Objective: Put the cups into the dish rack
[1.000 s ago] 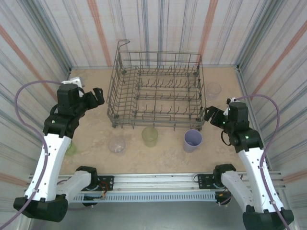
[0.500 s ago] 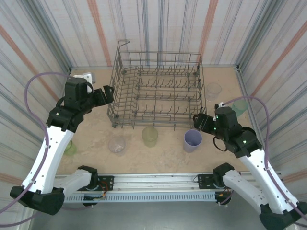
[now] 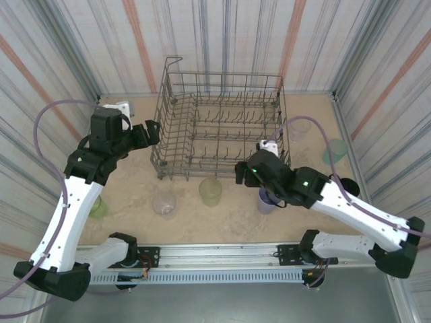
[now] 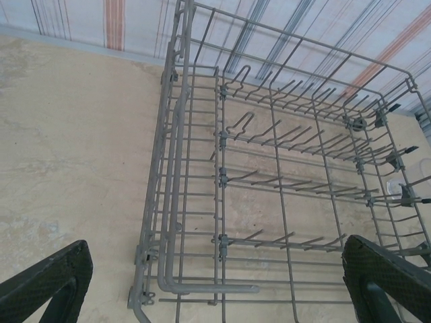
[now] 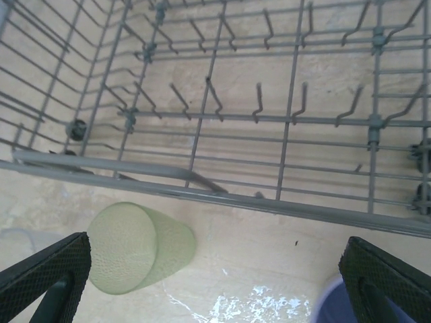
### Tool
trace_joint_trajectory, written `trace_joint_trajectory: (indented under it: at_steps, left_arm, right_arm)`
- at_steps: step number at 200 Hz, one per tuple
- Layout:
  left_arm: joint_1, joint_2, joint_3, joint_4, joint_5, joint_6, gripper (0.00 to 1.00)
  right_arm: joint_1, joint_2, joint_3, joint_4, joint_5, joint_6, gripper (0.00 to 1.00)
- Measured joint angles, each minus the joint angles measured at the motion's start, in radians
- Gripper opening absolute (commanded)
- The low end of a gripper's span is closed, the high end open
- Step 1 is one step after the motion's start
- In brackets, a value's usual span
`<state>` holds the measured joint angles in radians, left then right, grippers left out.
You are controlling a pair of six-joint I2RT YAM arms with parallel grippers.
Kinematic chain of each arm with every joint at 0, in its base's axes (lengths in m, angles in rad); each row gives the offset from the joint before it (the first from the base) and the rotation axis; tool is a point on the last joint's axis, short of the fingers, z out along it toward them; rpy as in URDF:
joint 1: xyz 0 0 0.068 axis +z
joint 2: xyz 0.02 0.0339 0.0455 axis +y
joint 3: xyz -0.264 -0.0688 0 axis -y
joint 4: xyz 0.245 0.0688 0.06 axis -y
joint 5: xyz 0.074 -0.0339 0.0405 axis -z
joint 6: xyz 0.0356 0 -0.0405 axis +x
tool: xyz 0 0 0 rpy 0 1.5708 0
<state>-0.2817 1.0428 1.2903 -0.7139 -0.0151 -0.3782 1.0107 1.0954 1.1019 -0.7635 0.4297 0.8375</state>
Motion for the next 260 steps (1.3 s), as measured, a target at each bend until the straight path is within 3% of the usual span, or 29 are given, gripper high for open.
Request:
trace_joint_trajectory:
  at_steps: [58, 173, 226, 260]
  left_arm:
    - [0.0, 0.0, 0.004, -0.037, -0.004, 0.019, 0.99]
    - [0.0, 0.016, 0.004, -0.046, -0.003, 0.041, 0.99]
    - [0.0, 0.017, 0.003, -0.046, -0.003, 0.041, 0.99]
    - [0.0, 0.017, 0.003, -0.046, -0.003, 0.041, 0.99]
  right_arm:
    - [0.079, 0.198, 0.043, 0.031, 0.011, 0.039, 0.9]
    - [0.14, 0.298, 0.025, 0.083, -0.016, 0.177, 0.66]
    - [0.142, 0.332, -0.014, 0.111, -0.017, 0.224, 0.64]
    - [0.142, 0.354, -0.014, 0.134, -0.014, 0.233, 0.58]
